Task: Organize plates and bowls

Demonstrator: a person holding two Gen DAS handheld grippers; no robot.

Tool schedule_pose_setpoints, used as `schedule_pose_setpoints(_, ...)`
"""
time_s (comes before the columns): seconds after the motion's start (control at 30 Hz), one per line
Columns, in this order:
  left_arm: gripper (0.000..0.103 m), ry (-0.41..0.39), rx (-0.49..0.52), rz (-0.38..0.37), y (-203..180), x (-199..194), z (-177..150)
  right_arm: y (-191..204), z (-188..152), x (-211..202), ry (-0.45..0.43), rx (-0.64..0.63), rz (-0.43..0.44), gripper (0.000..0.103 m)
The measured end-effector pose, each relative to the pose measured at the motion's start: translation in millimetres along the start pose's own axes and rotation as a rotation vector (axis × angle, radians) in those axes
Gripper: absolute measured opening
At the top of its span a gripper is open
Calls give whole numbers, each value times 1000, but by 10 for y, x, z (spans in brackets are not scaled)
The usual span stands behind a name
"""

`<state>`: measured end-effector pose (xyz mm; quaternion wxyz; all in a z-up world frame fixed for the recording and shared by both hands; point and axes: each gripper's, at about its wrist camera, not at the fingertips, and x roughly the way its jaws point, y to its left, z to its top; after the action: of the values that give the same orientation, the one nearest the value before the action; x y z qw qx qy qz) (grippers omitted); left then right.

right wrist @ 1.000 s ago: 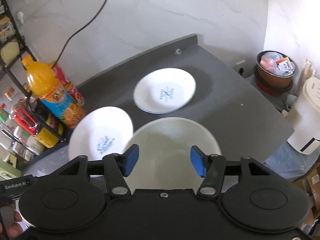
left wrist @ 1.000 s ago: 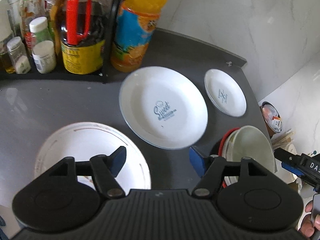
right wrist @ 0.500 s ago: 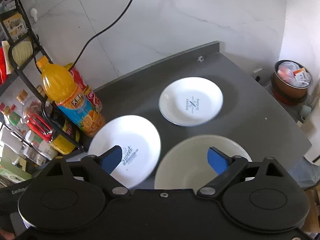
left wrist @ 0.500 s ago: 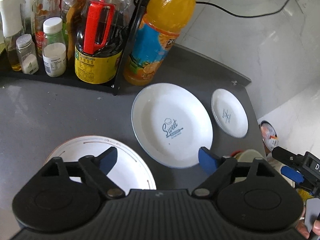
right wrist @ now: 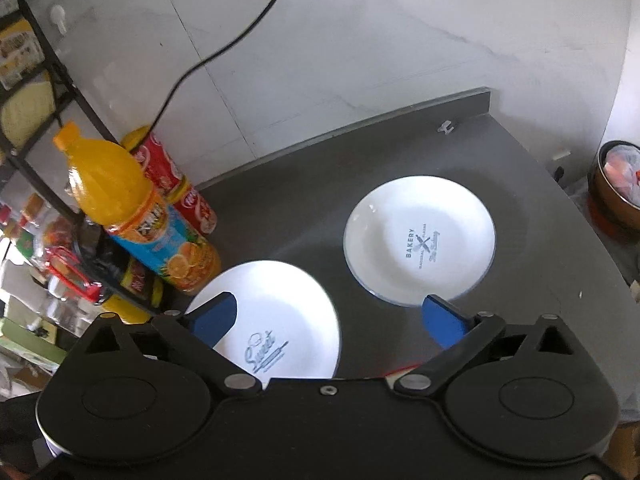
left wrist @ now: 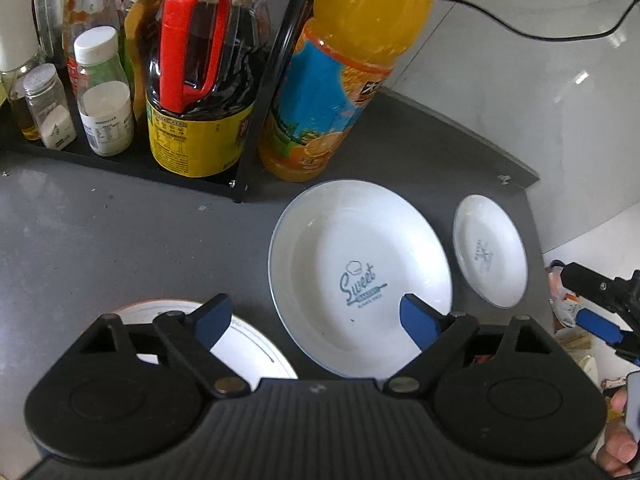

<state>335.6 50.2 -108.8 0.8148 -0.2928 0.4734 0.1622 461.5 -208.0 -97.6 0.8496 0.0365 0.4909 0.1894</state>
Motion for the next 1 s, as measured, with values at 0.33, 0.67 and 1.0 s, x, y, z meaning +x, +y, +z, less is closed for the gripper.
schedule_pose_setpoints(0.33,86,20,-82,74,96,341,179,71,95,629,183,-1,68,65)
schedule_pose_setpoints(0.67,52,90,-187,82,242,727,248,157,62,1120,296,-65,33,47)
schedule_pose_setpoints(1.0,31,137,-257,84,376,996,250,34,22,1399,386,-8,28,47)
